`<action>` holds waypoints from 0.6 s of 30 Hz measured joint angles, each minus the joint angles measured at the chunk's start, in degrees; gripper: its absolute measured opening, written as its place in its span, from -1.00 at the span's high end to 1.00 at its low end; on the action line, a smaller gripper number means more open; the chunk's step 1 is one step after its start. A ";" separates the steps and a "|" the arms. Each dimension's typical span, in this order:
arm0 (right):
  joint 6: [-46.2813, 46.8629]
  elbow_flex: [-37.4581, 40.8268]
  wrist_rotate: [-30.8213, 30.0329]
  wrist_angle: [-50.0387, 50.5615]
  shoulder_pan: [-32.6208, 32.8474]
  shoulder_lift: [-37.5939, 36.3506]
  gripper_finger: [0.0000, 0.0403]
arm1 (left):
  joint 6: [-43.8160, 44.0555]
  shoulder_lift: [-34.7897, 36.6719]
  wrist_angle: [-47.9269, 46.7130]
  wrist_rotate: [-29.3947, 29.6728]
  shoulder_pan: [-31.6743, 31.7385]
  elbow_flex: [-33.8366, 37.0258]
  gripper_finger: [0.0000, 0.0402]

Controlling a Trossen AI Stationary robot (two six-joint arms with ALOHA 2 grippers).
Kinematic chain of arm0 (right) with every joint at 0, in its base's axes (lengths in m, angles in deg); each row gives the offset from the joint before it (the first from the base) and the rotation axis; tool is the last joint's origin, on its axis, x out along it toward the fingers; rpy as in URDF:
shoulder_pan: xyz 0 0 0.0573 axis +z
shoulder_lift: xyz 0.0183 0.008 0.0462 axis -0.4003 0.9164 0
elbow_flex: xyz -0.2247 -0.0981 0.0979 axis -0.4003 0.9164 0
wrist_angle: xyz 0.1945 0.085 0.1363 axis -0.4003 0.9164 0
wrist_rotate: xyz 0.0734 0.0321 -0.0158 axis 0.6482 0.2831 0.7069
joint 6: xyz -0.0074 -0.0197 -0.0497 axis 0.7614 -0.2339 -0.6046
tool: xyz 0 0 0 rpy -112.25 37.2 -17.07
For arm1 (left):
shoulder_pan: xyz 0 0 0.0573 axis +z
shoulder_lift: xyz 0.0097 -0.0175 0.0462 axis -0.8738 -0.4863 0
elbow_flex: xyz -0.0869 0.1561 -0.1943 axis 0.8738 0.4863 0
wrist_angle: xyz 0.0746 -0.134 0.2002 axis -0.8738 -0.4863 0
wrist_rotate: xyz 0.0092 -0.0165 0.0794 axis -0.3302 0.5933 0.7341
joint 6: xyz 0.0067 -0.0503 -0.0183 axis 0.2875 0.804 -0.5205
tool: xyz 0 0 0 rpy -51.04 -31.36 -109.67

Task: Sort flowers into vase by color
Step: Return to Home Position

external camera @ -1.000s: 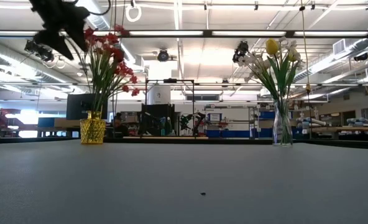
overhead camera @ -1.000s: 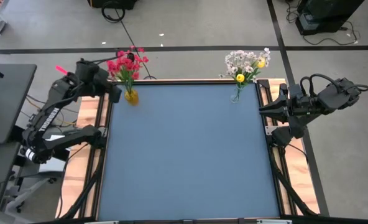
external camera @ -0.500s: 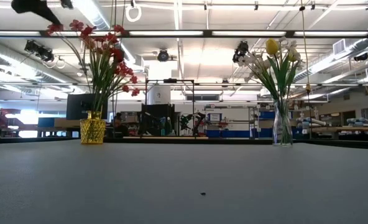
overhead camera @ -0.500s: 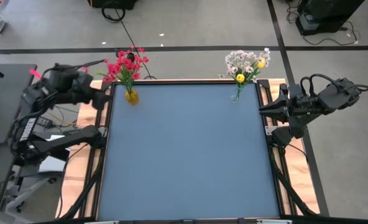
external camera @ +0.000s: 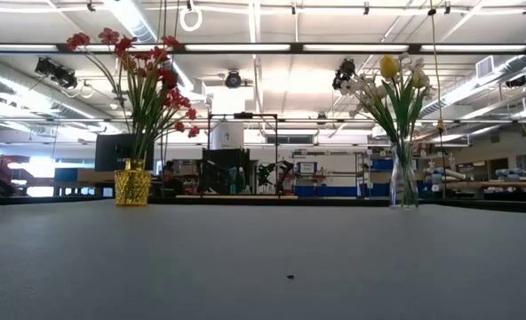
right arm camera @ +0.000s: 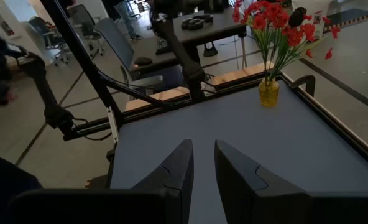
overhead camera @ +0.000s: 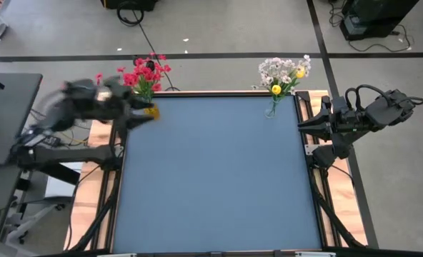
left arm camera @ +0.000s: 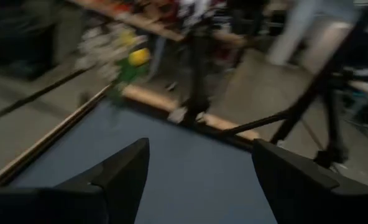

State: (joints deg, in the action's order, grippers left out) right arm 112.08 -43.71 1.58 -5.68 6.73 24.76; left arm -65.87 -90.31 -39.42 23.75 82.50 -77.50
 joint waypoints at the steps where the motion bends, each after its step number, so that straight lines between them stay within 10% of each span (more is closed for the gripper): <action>1: 0.01 0.00 0.00 0.00 -0.01 0.01 0.63 | -0.51 -0.23 6.30 0.00 -1.91 3.72 -0.42; 7: 0.00 0.00 0.00 -0.01 -0.02 0.01 0.63 | -5.40 0.69 36.95 -1.61 -11.25 26.95 -0.33; 18: 0.01 0.00 0.00 0.00 -0.02 0.01 0.62 | -2.08 27.50 40.53 -2.01 -12.03 53.92 -0.13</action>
State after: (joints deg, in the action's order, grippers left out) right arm 112.09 -43.71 1.58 -5.68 6.71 24.77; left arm -67.95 -62.81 1.11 21.74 70.46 -23.59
